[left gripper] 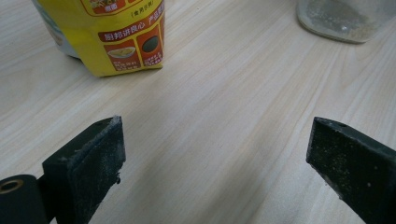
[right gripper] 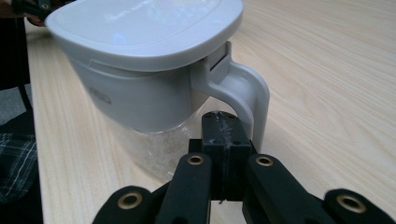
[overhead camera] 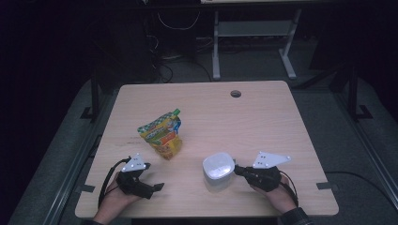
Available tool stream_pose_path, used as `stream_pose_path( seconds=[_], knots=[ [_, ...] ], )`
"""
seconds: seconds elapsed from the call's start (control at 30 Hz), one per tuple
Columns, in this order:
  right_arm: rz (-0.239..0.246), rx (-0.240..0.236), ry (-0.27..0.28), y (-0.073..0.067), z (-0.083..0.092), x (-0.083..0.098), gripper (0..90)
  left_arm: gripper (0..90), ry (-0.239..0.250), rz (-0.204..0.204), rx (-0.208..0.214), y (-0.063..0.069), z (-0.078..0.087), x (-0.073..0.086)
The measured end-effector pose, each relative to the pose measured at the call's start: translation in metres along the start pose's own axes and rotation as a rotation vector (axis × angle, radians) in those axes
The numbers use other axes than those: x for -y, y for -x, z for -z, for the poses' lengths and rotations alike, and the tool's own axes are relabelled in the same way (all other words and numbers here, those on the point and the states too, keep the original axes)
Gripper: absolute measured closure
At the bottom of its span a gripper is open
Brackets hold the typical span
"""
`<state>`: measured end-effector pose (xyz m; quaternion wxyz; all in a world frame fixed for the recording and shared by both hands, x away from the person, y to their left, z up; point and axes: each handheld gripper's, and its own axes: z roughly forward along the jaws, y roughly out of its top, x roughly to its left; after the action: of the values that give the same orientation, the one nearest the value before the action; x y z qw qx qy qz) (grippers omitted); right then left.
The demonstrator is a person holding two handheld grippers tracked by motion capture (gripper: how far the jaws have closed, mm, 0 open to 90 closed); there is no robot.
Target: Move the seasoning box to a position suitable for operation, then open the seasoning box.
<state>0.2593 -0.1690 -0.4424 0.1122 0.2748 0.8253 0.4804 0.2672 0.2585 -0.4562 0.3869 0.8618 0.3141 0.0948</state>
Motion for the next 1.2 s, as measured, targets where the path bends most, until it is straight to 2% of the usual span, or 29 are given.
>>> stream_pose_path(
  seconds=[0.23, 0.6, 0.83, 1.07, 1.2],
  knots=[
    [-0.012, 0.004, 0.002, 0.002, 0.004, 0.002, 89.6, 4.2, 0.004, 0.003, -0.001, 0.001, 0.0, 0.0],
    [-0.039, 0.02, 0.019, 0.01, 0.021, 0.009, 89.6, 4.2, 0.002, 0.005, -0.001, 0.0, 0.001, 0.0],
    [-0.072, 0.032, 0.03, 0.017, 0.028, 0.01, 89.6, 4.2, -0.005, -0.005, 0.004, 0.0, 0.0, 0.0],
    [-0.095, 0.019, 0.056, 0.021, 0.03, 0.005, 89.6, 4.2, 0.004, 0.006, 0.012, 0.001, -0.001, 0.0],
    [-0.087, 0.014, 0.079, 0.023, 0.03, -0.004, 89.6, 4.2, 0.0, 0.004, 0.012, 0.001, -0.001, 0.0]
  ],
)
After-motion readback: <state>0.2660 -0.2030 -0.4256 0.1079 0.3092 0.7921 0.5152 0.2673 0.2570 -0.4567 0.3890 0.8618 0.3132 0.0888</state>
